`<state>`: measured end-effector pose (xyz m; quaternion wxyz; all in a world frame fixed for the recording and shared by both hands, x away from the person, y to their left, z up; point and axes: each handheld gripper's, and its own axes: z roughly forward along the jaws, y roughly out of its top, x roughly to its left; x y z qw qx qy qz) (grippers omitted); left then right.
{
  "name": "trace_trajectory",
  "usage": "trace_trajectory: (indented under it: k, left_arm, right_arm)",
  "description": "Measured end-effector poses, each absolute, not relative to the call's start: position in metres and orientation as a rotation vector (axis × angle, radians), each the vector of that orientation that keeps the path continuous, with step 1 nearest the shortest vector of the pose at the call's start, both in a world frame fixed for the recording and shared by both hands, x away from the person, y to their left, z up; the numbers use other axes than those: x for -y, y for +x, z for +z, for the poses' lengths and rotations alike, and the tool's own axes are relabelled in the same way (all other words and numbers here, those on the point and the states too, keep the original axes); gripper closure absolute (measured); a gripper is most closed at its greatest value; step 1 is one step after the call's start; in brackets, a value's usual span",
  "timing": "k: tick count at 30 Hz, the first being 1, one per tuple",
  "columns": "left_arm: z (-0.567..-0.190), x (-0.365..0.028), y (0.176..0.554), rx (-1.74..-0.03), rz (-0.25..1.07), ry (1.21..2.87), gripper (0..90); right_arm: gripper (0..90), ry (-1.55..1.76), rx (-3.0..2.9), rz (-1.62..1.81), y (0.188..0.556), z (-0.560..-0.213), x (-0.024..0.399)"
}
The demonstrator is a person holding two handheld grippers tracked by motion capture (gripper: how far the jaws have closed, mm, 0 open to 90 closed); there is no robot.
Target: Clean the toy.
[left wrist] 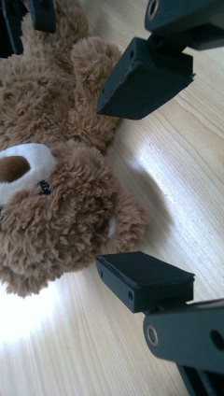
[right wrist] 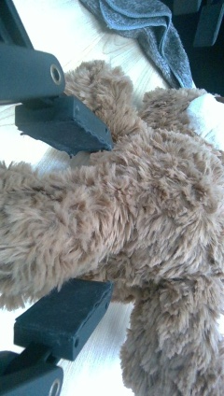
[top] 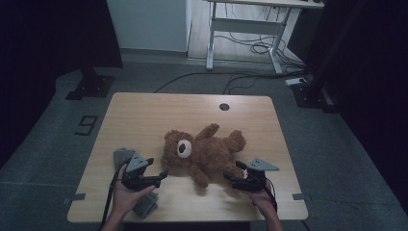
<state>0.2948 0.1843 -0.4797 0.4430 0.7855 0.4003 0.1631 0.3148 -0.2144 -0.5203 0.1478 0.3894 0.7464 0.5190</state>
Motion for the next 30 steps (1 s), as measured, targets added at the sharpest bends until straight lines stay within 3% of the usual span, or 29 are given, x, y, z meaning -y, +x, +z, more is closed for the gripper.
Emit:
trace_trajectory:
  k: [16,30]
  left_arm:
    - [-0.500,-0.164,0.277,-0.969,0.323,2.013,24.2]
    - [-0.504,-0.192,0.255,-1.006,0.348,1.970,24.1]
  right_arm:
    - [26.2,1.132,-2.100,1.516,0.293,-0.516,0.232]
    - [18.4,1.158,-2.089,1.535,0.267,-0.527,0.244]
